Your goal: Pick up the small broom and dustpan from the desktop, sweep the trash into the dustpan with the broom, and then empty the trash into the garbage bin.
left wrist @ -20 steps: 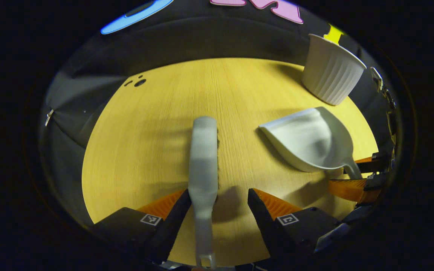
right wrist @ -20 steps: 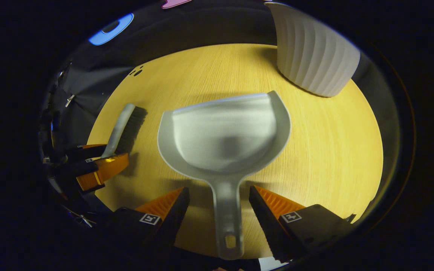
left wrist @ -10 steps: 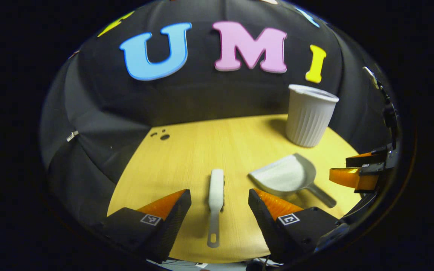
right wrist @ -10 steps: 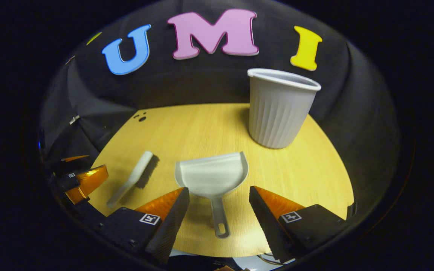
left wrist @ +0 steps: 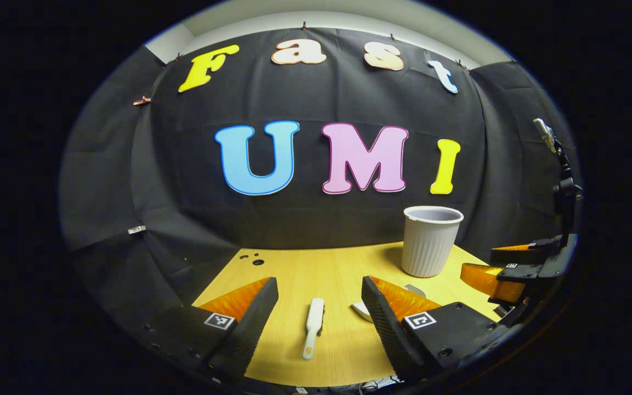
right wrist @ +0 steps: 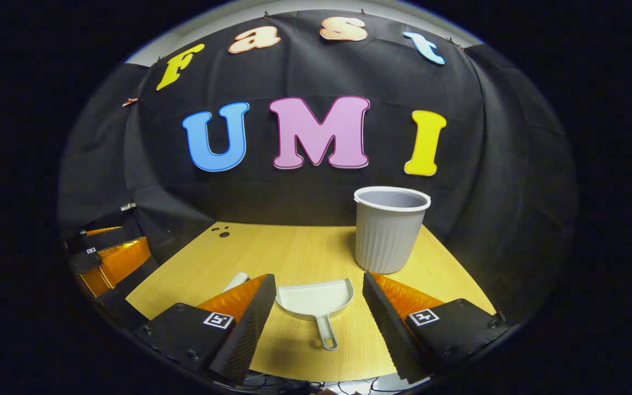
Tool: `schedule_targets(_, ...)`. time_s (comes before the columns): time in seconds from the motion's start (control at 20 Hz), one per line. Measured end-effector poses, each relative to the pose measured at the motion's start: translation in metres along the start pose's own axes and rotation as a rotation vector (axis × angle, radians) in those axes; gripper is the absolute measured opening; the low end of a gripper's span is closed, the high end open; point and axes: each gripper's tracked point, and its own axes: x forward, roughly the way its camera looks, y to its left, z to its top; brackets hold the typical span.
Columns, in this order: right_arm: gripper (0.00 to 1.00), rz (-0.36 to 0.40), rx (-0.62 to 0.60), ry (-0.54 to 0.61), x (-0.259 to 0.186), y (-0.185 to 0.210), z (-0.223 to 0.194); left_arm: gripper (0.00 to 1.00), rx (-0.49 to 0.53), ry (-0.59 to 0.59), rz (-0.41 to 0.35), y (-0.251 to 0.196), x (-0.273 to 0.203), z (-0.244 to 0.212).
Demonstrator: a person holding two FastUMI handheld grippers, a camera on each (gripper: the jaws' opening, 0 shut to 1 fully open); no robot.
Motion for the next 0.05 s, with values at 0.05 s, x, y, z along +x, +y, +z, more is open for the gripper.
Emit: schedule_targets(0.05, 0.99, -0.002, -0.017, -0.012, -0.005, 0.0015, -0.0026, 0.96, -0.008, -0.006, -0.003, -0.0027, -0.0075, -0.0018)
